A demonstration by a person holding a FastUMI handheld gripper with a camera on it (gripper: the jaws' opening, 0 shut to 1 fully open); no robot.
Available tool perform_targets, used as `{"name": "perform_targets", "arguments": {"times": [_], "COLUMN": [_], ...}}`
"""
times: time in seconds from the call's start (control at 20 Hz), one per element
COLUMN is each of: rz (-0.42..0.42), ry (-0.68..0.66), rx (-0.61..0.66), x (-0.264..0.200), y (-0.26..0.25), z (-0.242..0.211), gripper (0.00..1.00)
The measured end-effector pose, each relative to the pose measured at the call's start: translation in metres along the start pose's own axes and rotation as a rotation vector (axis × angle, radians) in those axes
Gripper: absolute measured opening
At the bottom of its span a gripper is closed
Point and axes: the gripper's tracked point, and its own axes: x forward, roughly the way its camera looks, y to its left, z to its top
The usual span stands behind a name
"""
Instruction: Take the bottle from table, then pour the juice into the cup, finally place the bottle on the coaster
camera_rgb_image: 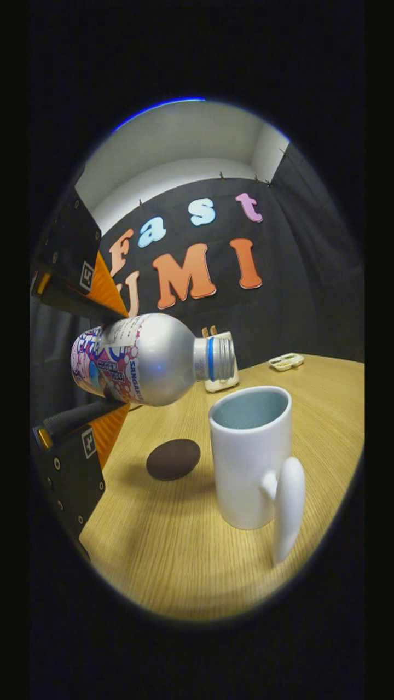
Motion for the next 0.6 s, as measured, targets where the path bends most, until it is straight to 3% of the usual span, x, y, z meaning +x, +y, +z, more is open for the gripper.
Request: {"name": "perform_targets", "arguments": {"times": [0.6], "rz": [0.01], "ry": [0.021], "rx": [0.134], "x": [0.003], "y": [0.015], "z": [0.0], "gripper": [0.75]}}
